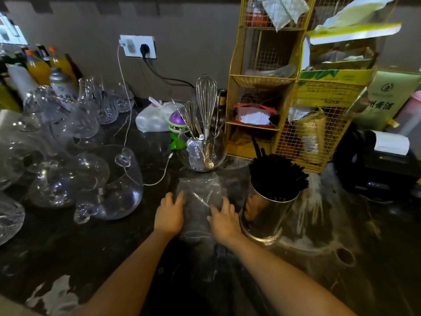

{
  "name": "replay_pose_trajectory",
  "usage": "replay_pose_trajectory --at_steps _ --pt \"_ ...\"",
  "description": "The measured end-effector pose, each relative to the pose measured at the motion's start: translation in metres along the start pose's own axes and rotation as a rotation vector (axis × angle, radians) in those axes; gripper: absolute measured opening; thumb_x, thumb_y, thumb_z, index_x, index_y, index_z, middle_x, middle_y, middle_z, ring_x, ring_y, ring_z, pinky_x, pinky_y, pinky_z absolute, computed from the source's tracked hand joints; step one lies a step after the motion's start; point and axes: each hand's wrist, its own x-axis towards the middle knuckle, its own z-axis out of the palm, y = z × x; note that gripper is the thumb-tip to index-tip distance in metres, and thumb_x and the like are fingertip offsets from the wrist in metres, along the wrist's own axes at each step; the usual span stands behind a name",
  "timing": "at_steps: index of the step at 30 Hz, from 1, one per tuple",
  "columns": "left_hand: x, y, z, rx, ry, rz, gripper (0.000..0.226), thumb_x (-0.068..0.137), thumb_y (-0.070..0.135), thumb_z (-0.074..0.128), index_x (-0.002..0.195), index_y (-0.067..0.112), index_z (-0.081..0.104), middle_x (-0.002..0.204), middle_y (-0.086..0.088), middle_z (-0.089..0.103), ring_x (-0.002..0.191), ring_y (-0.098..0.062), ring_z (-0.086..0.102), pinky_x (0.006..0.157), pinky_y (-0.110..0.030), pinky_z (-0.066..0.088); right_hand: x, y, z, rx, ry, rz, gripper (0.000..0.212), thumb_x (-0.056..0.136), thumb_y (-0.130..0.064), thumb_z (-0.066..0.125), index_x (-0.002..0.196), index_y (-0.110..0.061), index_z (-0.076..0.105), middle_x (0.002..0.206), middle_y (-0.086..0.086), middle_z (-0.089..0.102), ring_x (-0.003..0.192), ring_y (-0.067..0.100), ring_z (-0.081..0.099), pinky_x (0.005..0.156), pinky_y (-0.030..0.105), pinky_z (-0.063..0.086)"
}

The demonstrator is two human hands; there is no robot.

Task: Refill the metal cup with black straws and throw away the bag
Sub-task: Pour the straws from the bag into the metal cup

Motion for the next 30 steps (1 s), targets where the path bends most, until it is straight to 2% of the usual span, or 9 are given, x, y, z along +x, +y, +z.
replay_pose_trajectory --at_steps 2,4,8,13,18,22,25,27,30 --pt "0.003 -0.002 0.007 0.077 0.015 0.065 0.052 0.089 0.031 0.022 0.139 0.017 0.018 0.147 -0.02 0.023 0.13 -0.035 0.03 0.103 -0.045 0.031 0.001 0.001 0.003 -0.117 -0.024 -0.029 0.054 0.094 -0.037 0.029 0.142 -0.016 0.015 0.154 0.015 -0.011 0.14 0.033 0.002 0.114 0.047 0.01" --pt "0.003 -0.004 0.015 0.115 -0.037 0.133 0.061 0.085 0.042 0.009 0.14 0.016 0.015 0.152 -0.013 0.016 0.138 -0.028 0.019 0.11 -0.043 0.022 0.003 0.004 0.009 -0.156 -0.069 -0.081 0.061 0.094 -0.043 0.023 0.143 -0.013 0.004 0.155 0.013 -0.013 0.142 0.028 -0.009 0.115 0.047 -0.001" --pt "0.004 -0.007 0.024 0.143 -0.115 0.145 0.067 0.085 0.052 0.005 0.14 0.016 0.006 0.154 -0.008 0.007 0.142 -0.021 0.005 0.116 -0.042 0.005 0.004 0.011 0.023 -0.173 -0.106 -0.098 0.083 0.079 -0.062 -0.001 0.142 -0.008 -0.005 0.156 0.013 -0.007 0.143 0.024 -0.009 0.115 0.043 -0.006" --pt "0.005 -0.005 0.021 0.179 -0.127 0.159 0.055 0.094 0.04 0.019 0.14 0.016 0.002 0.155 -0.009 0.002 0.142 -0.021 0.001 0.116 -0.042 0.002 0.002 0.014 0.02 -0.165 -0.102 -0.117 0.072 0.091 -0.052 0.02 0.142 -0.008 -0.004 0.156 0.012 -0.005 0.143 0.023 -0.007 0.115 0.042 -0.006" --pt "0.005 -0.005 0.017 0.193 -0.144 0.146 0.057 0.092 0.043 0.014 0.14 0.015 0.001 0.155 -0.008 0.001 0.142 -0.021 -0.002 0.116 -0.042 0.001 -0.009 0.013 0.009 -0.12 -0.116 -0.112 0.086 0.077 -0.063 -0.005 0.142 -0.008 -0.007 0.156 0.012 -0.007 0.143 0.022 -0.009 0.115 0.038 -0.006" --pt "0.007 0.006 0.001 0.047 -0.074 0.108 0.056 0.094 0.039 0.021 0.14 0.014 0.001 0.154 -0.008 0.0 0.142 -0.02 -0.003 0.116 -0.041 0.001 -0.031 0.002 -0.018 0.03 -0.033 -0.195 0.068 0.093 -0.048 0.02 0.141 -0.01 -0.009 0.156 0.008 -0.01 0.142 0.018 -0.013 0.11 0.029 -0.011" --pt "0.007 0.032 -0.027 -0.153 0.01 0.152 0.059 0.092 0.038 0.031 0.14 0.013 0.008 0.154 -0.008 0.009 0.142 -0.02 0.005 0.116 -0.042 0.006 -0.053 -0.014 -0.055 0.198 -0.01 -0.262 0.067 0.094 -0.044 0.026 0.141 -0.014 -0.011 0.156 0.003 -0.011 0.141 0.012 -0.013 0.108 0.023 -0.009" --pt "0.005 0.055 -0.052 -0.339 0.085 0.219 0.066 0.082 0.042 0.041 0.137 0.01 0.026 0.147 -0.014 0.031 0.137 -0.026 0.025 0.113 -0.042 0.021 -0.071 -0.024 -0.085 0.319 0.037 -0.308 0.068 0.093 -0.04 0.033 0.142 -0.019 -0.009 0.156 -0.001 -0.006 0.141 0.009 -0.006 0.108 0.019 -0.003" --pt "0.002 0.088 -0.088 -0.644 0.057 0.346 0.056 0.07 0.032 0.059 0.119 0.007 0.05 0.115 -0.012 0.06 0.111 -0.025 0.054 0.091 -0.018 0.043 -0.094 -0.028 -0.127 0.453 0.217 -0.372 0.067 0.09 -0.03 0.046 0.143 -0.025 0.005 0.151 0.0 0.022 0.135 0.01 0.025 0.108 0.02 0.022"
